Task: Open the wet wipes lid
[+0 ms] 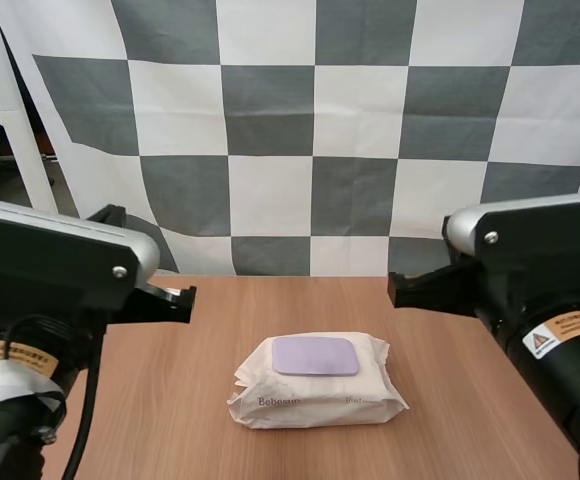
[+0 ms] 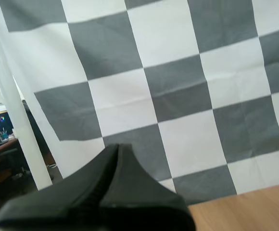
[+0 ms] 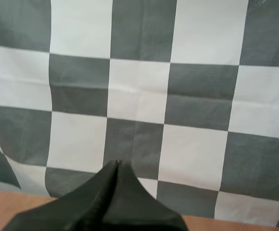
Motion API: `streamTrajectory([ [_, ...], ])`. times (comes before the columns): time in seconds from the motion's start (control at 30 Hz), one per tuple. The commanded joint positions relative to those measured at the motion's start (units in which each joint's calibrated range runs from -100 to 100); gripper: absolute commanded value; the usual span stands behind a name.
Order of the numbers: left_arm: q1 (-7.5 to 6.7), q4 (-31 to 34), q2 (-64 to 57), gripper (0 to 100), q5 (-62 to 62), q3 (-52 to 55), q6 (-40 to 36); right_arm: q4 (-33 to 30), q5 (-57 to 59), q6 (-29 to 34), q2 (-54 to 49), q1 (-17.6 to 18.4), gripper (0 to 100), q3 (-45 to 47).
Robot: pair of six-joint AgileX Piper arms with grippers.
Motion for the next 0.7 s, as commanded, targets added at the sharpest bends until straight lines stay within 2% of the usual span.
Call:
streamTrajectory([
  [0.0, 0.02, -0.49, 0.00, 0, -6.63, -0.59, -0.05, 2.41, -0.97, -0.01, 0.00, 0.03, 0, -1.70],
  [0.13, 0.02, -0.39, 0.00, 0, -0.09, -0.59, -0.13, -1.02, 4.65, -0.01, 0.00, 0.03, 0, -3.10],
  [0.33, 0.02, -1.43, 5.18, 0, 22.90, -2.26, -0.36, -1.70, 27.43, -0.91, 6.51, 0.03, 0, -8.52],
  [0.43, 0.02, -1.65, 7.86, 0, 34.19, -5.90, -0.08, 0.40, 34.08, -9.27, 9.91, 0.03, 0, -11.97],
  [0.53, 0.02, -1.65, 10.07, 0, 41.81, -8.78, 5.21, 4.90, 43.74, -18.29, 12.54, 0.03, 0, -14.88],
  [0.67, 0.74, -5.35, 12.02, 0, 43.48, -8.68, 14.89, 6.97, 54.56, -20.78, 16.67, 0.03, 0, -16.65],
])
